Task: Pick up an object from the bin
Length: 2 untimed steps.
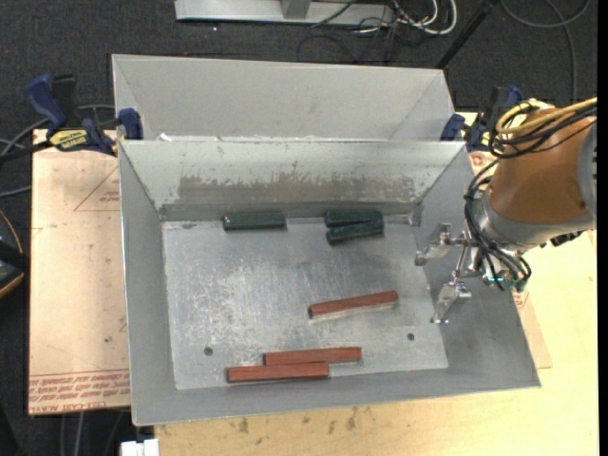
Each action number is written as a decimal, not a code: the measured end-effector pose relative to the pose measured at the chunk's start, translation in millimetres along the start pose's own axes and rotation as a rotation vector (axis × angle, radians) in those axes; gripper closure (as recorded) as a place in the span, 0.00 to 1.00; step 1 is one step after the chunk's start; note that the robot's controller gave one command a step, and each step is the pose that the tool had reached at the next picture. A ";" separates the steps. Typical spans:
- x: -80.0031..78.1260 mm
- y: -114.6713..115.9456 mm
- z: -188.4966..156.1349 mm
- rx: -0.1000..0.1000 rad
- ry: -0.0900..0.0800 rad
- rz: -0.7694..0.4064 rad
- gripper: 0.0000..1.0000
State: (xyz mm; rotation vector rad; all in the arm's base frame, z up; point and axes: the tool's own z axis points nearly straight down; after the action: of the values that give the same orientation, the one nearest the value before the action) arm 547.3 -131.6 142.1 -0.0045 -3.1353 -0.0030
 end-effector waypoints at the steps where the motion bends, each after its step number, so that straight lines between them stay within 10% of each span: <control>1: -1.9 0.3 -3.8 0.001 -0.007 -0.002 0.00; 2: -18.3 38.8 61.9 0.001 -0.013 0.080 1.00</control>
Offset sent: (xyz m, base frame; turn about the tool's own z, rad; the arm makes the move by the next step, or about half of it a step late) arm 0.0153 0.0378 -0.0647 0.0814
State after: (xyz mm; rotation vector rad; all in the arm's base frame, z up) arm 565.4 -92.7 80.1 -0.1297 -3.1460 -0.0017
